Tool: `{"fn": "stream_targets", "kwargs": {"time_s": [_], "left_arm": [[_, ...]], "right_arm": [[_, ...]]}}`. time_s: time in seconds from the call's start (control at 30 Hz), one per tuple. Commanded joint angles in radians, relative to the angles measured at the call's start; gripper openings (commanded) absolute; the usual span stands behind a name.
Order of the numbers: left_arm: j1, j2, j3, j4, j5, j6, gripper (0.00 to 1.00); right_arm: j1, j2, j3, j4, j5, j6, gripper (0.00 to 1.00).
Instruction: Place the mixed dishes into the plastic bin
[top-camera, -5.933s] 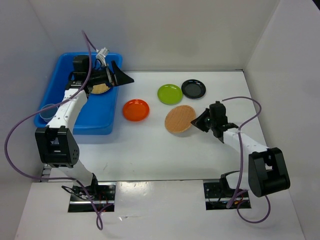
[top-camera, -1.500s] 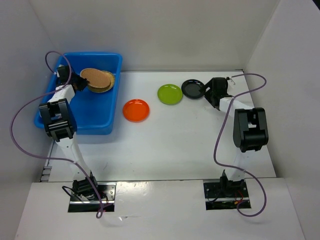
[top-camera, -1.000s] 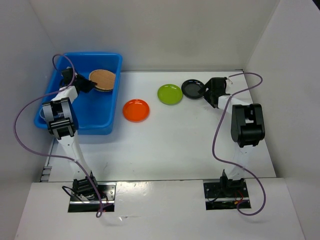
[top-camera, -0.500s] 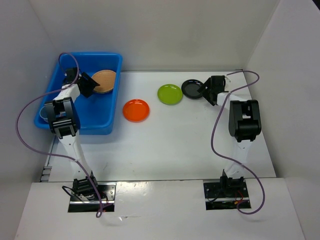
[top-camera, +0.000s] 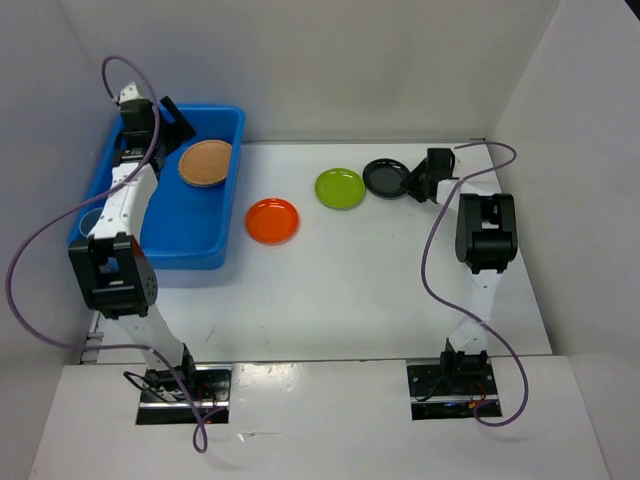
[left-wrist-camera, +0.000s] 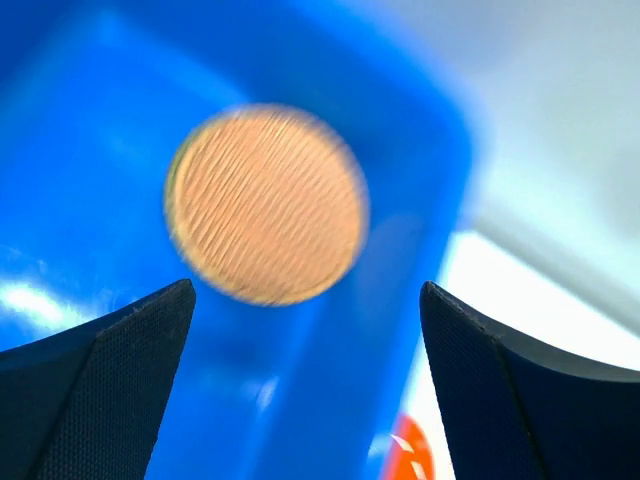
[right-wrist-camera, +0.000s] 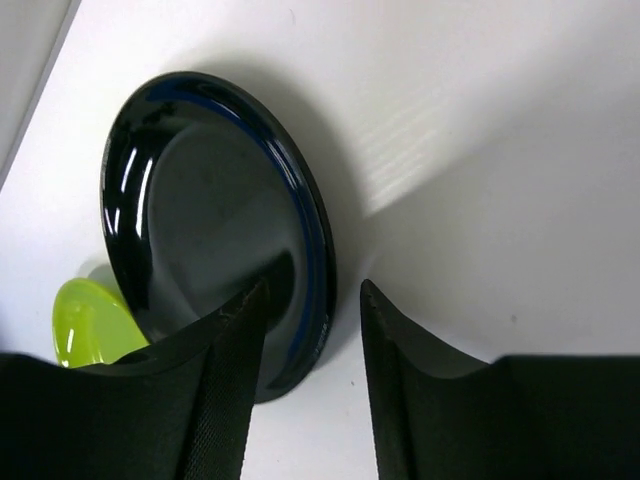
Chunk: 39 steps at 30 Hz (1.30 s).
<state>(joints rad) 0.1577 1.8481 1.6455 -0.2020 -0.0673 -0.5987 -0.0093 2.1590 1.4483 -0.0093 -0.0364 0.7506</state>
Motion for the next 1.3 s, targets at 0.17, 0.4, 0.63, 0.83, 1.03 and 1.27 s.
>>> {"fn": "stream_targets", "kwargs": {"time_s": [0.17, 0.4, 0.63, 0.83, 1.03, 1.27], "left_arm": [[-0.017, -0.277, -0.072, 0.119, 0.040, 0.092, 0.99], [-0.047, -0.340, -0.082, 0.119, 0.153, 0.102, 0.99], [-0.121, -0.331, -0.108, 0.141, 0.529, 0.063, 0.99], [-0.219, -0.242, -0.121, 0.151, 0.938, 0.045, 0.99], [-0.339, -0.118, -0.099, 0.133, 1.081, 0.069, 0.99], [-0.362, -0.095, -0.078, 0.193, 1.078, 0.034, 0.99]], "right_arm": [[-0.004, 0.096, 0.124, -0.090, -0.034, 0.032, 0.34], [-0.004, 0.056, 0.106, -0.090, -0.003, 0.013, 0.05], [-0.004, -0.181, -0.057, -0.034, -0.017, -0.071, 0.04], [0.084, -0.530, -0.203, 0.006, -0.036, -0.151, 0.04], [0.222, -0.755, -0.224, -0.032, -0.059, -0.184, 0.04], [0.324, -0.877, -0.243, -0.053, -0.059, -0.185, 0.04]]}}
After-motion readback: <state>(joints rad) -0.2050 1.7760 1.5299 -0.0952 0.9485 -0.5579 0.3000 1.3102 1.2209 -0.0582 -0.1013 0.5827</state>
